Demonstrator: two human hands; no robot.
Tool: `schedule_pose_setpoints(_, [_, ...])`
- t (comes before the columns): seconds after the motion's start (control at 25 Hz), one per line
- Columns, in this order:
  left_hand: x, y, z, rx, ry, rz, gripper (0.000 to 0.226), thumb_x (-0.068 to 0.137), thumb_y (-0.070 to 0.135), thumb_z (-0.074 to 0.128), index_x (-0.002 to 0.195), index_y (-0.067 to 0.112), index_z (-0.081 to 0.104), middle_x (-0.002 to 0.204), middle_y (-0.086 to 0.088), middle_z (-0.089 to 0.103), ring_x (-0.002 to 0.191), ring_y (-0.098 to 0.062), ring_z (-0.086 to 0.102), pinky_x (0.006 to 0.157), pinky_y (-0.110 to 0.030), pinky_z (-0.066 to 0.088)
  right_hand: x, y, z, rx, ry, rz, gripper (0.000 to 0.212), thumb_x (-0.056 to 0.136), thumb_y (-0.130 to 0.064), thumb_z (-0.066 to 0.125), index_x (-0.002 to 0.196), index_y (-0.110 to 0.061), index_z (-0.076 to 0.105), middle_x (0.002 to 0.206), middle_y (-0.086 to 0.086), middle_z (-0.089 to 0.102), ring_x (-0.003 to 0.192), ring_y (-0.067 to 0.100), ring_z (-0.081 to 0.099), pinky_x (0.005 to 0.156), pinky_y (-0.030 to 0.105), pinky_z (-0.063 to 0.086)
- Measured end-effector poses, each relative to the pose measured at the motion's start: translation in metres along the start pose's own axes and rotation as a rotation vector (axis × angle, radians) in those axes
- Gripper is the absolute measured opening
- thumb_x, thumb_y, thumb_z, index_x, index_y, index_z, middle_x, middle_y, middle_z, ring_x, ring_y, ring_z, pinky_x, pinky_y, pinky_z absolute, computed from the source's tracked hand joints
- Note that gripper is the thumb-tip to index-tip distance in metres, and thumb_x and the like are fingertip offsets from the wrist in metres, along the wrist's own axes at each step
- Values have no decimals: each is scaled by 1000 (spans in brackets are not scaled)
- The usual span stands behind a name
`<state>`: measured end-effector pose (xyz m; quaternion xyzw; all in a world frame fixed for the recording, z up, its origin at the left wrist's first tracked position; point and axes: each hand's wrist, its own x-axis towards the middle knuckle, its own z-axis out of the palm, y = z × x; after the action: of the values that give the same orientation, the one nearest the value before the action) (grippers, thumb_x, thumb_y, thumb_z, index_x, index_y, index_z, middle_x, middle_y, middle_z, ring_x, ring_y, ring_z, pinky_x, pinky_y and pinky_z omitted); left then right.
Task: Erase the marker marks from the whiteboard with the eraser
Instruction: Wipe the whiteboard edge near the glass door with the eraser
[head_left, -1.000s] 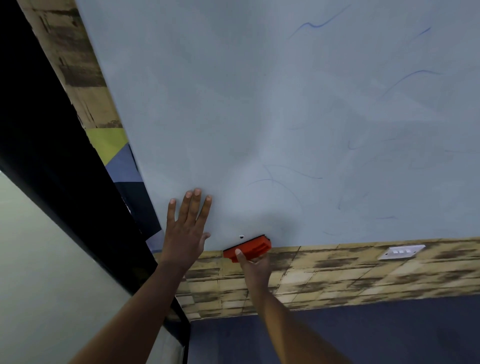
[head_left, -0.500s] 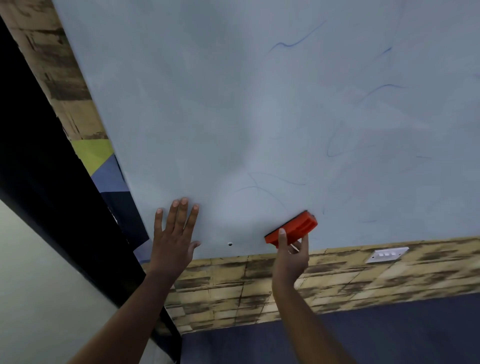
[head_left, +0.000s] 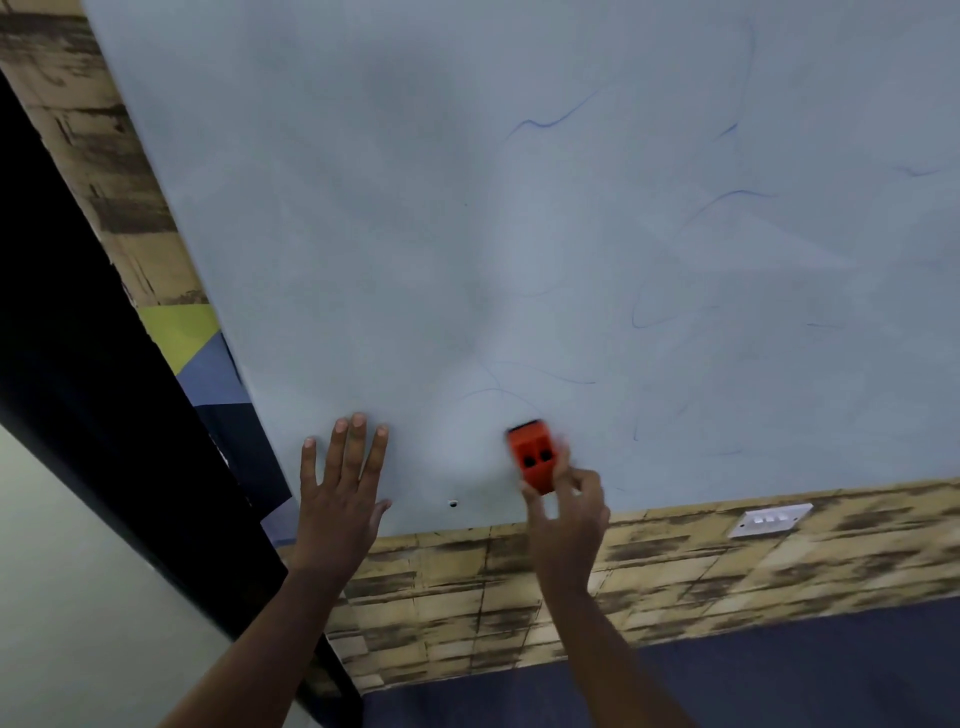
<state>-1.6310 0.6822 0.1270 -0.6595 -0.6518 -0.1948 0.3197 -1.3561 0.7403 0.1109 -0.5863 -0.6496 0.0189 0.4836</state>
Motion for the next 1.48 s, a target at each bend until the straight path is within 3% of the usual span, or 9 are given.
schedule_pose_setpoints(0.12, [-1,-1,0,1,5,-2,140,70,33,99,170,10,5,178,-18,-1,165,-36,1,131,-61,-1,45,-6,-31,424,167,312,79,93,-53,70,160,-26,38,107,0,46,91,8,54,75,48,58])
schedule_pose_setpoints(0.24, [-2,7,-5,-26,52,-18,103,94,44,74,170,8,13,177,-20,8,164,-38,10,129,-65,11,64,-27,-41,489,226,354,77,93,-49,70,160,-28,38,106,1,45,91,6,56,74,47,61])
schedule_pose_setpoints(0.4, [5,5,-21,-80,123,-32,74,102,30,59,166,7,29,170,-21,26,158,-37,26,125,-64,27,34,-57,-16,212,93,-36,64,91,-36,78,148,-17,56,108,4,51,94,22,53,74,38,55])
schedule_pose_setpoints(0.52, [20,-6,-39,-96,202,-59,65,101,15,62,161,3,40,165,-23,35,152,-40,35,123,-60,33,0,-64,11,-83,-157,-372,71,90,-43,74,154,-30,45,109,8,56,91,24,53,72,38,49])
schedule_pose_setpoints(0.68, [46,-16,-63,-104,286,-67,58,102,16,63,155,1,49,163,-23,36,151,-40,35,119,-61,35,-5,-65,16,-161,-240,-492,85,86,-51,78,157,-37,34,109,6,57,91,23,55,71,37,48])
schedule_pose_setpoints(1.0, [110,-23,-95,-119,396,-96,57,109,20,52,162,6,38,169,-22,26,160,-38,19,126,-60,25,93,-81,-68,552,135,215,81,84,-60,71,156,-44,38,104,-2,46,88,12,56,70,26,55])
schedule_pose_setpoints(1.12, [133,-28,-108,-120,425,-87,57,112,21,49,165,7,33,171,-23,25,161,-39,17,128,-62,21,103,-86,-76,667,161,272,79,86,-52,72,157,-40,39,106,1,47,95,10,61,69,17,56])
schedule_pose_setpoints(1.4, [148,-46,-101,-18,465,-27,66,112,28,47,169,11,20,177,-16,10,165,-33,9,131,-57,9,40,-117,-17,25,-192,-461,78,91,-49,71,158,-41,32,109,1,48,95,20,48,69,36,54])
schedule_pose_setpoints(1.48, [148,-52,-95,18,469,-2,67,113,33,43,170,13,15,179,-11,2,165,-30,5,132,-54,4,28,-115,-5,-32,-244,-542,74,95,-52,64,158,-42,27,108,4,52,92,22,50,66,39,54])
